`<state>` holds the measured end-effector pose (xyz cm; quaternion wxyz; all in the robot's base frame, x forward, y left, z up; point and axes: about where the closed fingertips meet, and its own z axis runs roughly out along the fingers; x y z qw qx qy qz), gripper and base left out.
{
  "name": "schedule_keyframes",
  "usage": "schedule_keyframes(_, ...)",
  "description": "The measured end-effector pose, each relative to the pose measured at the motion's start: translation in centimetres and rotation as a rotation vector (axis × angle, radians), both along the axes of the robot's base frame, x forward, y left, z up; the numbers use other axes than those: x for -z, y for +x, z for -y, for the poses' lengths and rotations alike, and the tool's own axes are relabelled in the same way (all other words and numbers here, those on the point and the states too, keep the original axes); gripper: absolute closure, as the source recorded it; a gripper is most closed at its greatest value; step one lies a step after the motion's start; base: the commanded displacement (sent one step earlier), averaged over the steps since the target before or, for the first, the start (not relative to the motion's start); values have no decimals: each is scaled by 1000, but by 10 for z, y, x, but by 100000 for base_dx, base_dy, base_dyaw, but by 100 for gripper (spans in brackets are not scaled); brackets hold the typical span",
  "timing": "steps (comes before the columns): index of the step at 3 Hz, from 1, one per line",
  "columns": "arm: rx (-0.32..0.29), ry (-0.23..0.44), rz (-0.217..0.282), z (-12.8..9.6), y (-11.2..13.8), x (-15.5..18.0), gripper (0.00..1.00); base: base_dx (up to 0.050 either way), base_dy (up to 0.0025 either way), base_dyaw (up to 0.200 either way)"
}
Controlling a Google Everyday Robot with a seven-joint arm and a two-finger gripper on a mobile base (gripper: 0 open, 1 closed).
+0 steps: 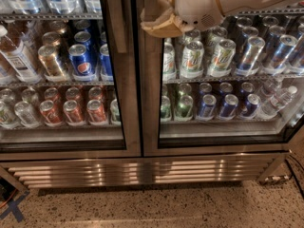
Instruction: Open right fridge door
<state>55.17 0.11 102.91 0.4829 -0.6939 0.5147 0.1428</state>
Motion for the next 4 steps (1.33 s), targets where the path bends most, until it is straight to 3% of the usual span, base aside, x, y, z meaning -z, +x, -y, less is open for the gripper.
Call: schedule_keyframes(4,-16,-12,6,1,0,0,100,0,0,0)
